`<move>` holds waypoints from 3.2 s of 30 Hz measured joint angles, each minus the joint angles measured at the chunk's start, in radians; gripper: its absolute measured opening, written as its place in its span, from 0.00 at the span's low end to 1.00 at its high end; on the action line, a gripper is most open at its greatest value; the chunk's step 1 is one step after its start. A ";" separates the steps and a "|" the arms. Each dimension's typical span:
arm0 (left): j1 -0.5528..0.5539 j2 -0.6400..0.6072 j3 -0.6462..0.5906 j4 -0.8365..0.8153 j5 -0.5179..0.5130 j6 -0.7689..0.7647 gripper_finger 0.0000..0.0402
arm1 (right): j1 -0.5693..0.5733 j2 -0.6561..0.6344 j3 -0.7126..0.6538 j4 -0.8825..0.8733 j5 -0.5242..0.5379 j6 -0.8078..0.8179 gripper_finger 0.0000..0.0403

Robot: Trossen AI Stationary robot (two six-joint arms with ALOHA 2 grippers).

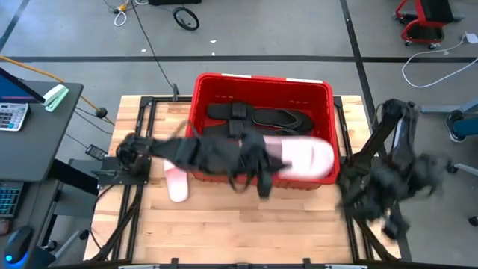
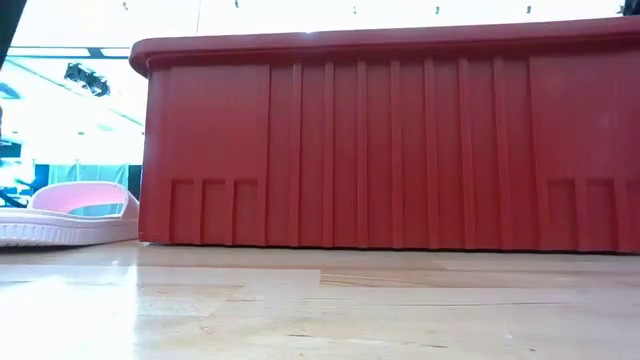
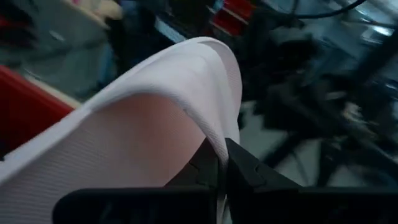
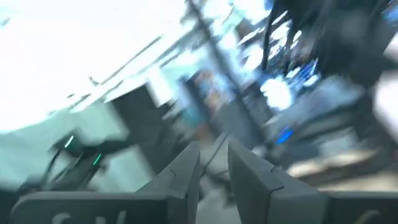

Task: Pick and place slides into bin
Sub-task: Put the right pink slide into the red bin

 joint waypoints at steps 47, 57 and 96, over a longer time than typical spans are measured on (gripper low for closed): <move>0.391 0.389 -0.011 -0.157 0.675 -0.314 0.03 | -0.360 -0.396 0.191 -1.638 0.478 0.630 0.22; 0.357 0.502 -0.011 -0.139 0.633 -0.456 0.06 | -0.359 -0.298 0.191 -1.636 0.371 0.712 0.22; 0.478 0.592 -0.002 0.138 1.160 -0.650 0.47 | -0.358 -0.114 0.191 -1.528 0.240 0.777 0.22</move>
